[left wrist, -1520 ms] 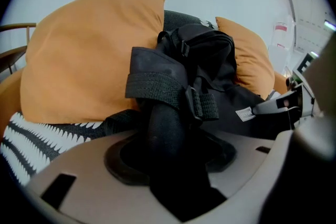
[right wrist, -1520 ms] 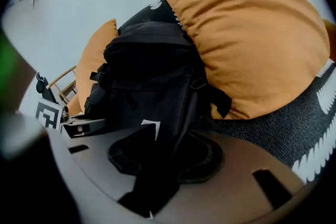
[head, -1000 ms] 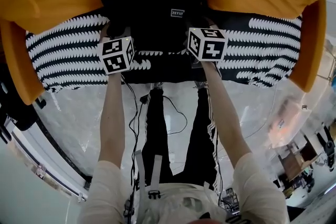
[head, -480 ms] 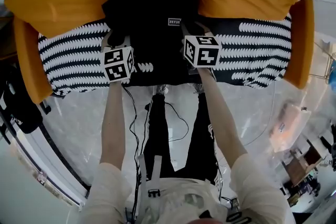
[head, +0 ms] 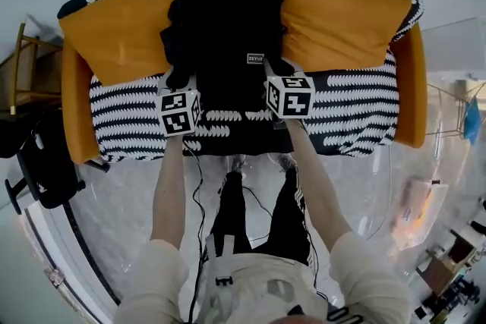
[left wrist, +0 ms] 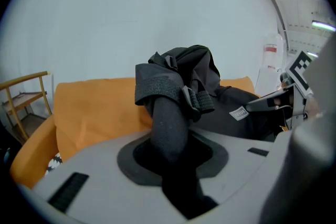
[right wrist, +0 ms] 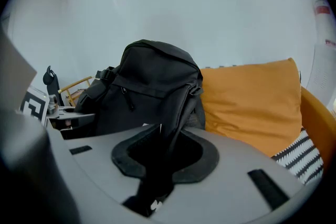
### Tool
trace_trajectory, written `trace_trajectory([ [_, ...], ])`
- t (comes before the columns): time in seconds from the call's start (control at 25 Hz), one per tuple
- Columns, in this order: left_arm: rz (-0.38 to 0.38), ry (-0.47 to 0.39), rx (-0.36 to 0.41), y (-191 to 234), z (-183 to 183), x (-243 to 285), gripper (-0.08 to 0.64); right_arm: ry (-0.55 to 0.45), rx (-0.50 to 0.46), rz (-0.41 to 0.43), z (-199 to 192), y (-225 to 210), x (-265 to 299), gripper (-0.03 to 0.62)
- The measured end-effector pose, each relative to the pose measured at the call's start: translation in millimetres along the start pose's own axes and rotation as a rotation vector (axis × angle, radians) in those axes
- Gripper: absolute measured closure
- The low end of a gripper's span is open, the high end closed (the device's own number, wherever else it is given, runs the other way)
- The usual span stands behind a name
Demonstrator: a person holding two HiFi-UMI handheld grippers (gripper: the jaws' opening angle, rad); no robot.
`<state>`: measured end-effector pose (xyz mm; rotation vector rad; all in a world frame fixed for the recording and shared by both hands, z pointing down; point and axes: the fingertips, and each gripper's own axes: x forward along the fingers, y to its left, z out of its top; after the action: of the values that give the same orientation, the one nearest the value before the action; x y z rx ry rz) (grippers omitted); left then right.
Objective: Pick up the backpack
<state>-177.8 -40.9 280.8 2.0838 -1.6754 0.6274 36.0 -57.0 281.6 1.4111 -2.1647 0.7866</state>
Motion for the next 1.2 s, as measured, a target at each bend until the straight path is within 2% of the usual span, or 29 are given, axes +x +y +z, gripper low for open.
trace_trajectory([
  [0.16,0.015,-0.084,0.023,5.6,74.2,-27.6,0.448,-0.092,-0.02,0.0,69.7,13.3,-34.2,0.506],
  [0.4,0.048,-0.204,0.038,-3.0,163.2,-94.7,0.45,-0.206,-0.066,-0.006,151.3,35.9,-110.6,0.508],
  [0.68,0.099,-0.339,0.081,-28.3,240.4,-182.1,0.451,-0.326,-0.083,-0.002,210.2,56.3,-208.2,0.509],
  [1.0,0.126,-0.451,0.107,-51.5,279.7,-281.0,0.451,-0.465,-0.089,0.016,229.1,86.7,-304.8,0.508],
  [1.2,0.138,-0.473,0.143,-67.7,275.3,-321.9,0.451,-0.509,-0.071,0.028,212.5,95.3,-342.8,0.509],
])
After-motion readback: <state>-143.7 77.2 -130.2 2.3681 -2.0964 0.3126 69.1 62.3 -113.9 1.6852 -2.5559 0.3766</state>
